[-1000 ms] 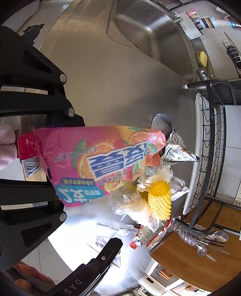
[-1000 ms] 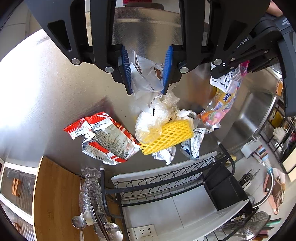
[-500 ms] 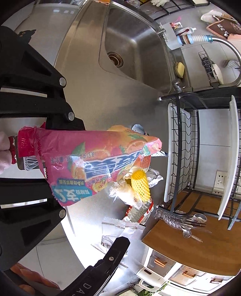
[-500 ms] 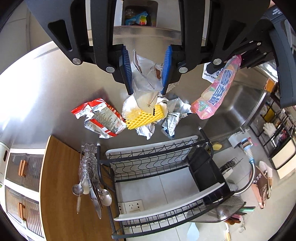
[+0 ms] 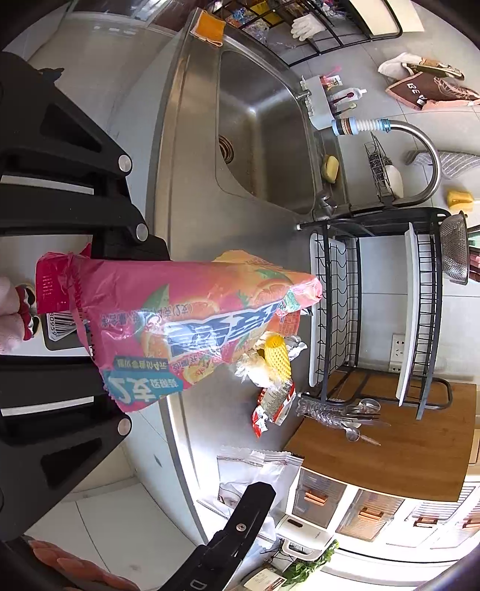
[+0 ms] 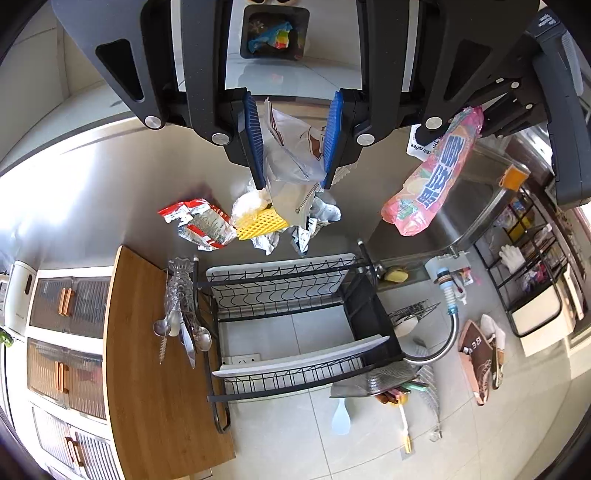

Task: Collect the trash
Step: 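Grasp the pink snack wrapper with left tool while right tool grasps a clear plastic bag, then lower both held items over the floor bin and open both tools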

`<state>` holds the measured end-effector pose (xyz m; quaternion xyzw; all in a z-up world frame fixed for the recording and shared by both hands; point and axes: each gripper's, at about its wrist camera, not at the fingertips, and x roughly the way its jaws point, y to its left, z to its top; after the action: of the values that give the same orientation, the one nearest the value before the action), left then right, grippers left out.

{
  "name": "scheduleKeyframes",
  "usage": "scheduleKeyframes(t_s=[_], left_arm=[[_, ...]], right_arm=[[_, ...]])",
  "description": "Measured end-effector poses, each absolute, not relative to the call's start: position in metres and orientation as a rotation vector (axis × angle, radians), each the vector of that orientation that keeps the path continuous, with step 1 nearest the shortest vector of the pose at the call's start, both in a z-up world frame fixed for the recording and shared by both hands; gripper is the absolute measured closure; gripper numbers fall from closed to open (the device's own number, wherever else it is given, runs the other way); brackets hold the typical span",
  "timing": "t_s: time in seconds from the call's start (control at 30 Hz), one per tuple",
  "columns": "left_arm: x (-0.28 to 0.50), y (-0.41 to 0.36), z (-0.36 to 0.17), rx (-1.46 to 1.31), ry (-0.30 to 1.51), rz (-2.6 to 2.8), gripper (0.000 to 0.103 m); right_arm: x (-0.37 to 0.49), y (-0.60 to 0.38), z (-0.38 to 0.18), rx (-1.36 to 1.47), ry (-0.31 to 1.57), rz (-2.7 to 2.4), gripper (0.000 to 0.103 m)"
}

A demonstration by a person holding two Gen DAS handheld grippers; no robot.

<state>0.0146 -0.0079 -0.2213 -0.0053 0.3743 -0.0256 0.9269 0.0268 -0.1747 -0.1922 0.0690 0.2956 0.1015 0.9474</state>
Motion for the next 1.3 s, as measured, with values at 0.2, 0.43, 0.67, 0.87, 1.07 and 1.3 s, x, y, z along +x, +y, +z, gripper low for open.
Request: scheduleKeyframes(t_s=[0.2,0.43,0.67,0.87,1.07,1.3], left_arm=[[-0.031,-0.002,-0.24,-0.008,0.756,-0.065,0.083],[-0.071,-0.002,-0.29,0.011,0.779,-0.086,0.082],[-0.079,-0.001,-0.365,0.001,0.867,-0.112,0.082],[-0.076,-0.002,-0.435,-0.022,0.951,-0.137,0.082],[-0.066,-0.007,-0.499,-0.025,1.038,-0.138,0.082],[-0.046,-0.01,-0.574,-0.035,1.137,-0.129,0.082]], right_arm=[[-0.013,-0.171,-0.207,0.139,0.596,0.203,0.072],[-0.041,-0.164,-0.26,0.12,0.653,0.186,0.072],[-0.044,-0.164,-0.336,0.139,0.777,0.183,0.072],[-0.034,-0.164,-0.416,0.16,0.912,0.179,0.072],[-0.024,-0.164,-0.485,0.162,1.016,0.161,0.072],[-0.012,-0.168,-0.555,0.22,1.112,0.155,0.072]])
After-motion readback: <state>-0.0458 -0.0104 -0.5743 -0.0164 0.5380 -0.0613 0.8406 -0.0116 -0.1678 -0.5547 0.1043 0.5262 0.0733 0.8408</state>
